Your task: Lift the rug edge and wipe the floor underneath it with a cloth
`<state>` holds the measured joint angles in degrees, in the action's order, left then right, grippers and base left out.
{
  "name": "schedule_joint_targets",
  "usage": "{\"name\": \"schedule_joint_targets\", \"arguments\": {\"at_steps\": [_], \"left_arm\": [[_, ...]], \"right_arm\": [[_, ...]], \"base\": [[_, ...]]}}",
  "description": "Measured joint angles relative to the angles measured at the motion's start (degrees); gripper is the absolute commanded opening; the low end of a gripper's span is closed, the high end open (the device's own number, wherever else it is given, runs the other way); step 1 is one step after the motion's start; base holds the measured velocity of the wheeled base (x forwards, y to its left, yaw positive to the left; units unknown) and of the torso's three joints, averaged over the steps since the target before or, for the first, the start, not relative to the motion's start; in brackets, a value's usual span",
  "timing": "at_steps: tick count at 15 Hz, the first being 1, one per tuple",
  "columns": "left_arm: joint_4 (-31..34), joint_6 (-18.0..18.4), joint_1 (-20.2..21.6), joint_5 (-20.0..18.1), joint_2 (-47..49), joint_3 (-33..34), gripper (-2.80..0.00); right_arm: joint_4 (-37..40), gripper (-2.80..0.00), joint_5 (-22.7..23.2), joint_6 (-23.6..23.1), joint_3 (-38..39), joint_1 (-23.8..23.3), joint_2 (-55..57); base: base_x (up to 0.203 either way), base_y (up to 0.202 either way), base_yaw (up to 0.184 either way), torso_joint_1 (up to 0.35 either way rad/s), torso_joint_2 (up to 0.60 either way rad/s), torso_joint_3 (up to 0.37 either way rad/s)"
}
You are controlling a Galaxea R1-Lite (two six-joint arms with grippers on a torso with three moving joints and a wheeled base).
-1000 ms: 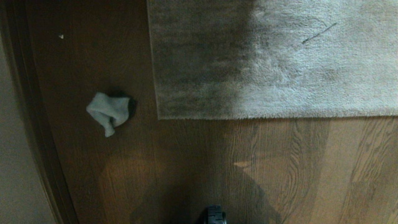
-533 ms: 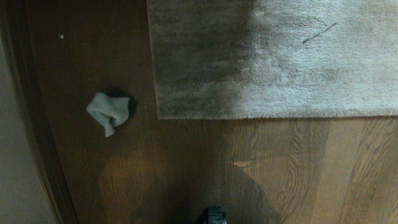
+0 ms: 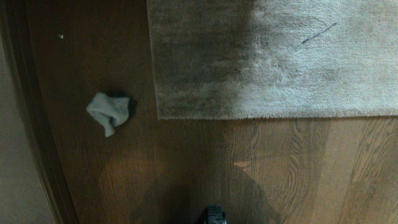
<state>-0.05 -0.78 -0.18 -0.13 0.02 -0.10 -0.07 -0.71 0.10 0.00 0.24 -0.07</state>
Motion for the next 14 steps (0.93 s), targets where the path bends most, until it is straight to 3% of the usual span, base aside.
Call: {"name": "schedule_joint_targets", "arguments": {"at_steps": [14], "left_arm": [[0.0, -0.3, 0.0, 0.4, 0.0, 0.0, -2.8]], "right_arm": [[0.0, -2.8, 0.0, 0.0, 0.0, 0.0, 0.0]], "base": [[0.0, 0.0, 0.0, 0.0, 0.0, 0.0]]}}
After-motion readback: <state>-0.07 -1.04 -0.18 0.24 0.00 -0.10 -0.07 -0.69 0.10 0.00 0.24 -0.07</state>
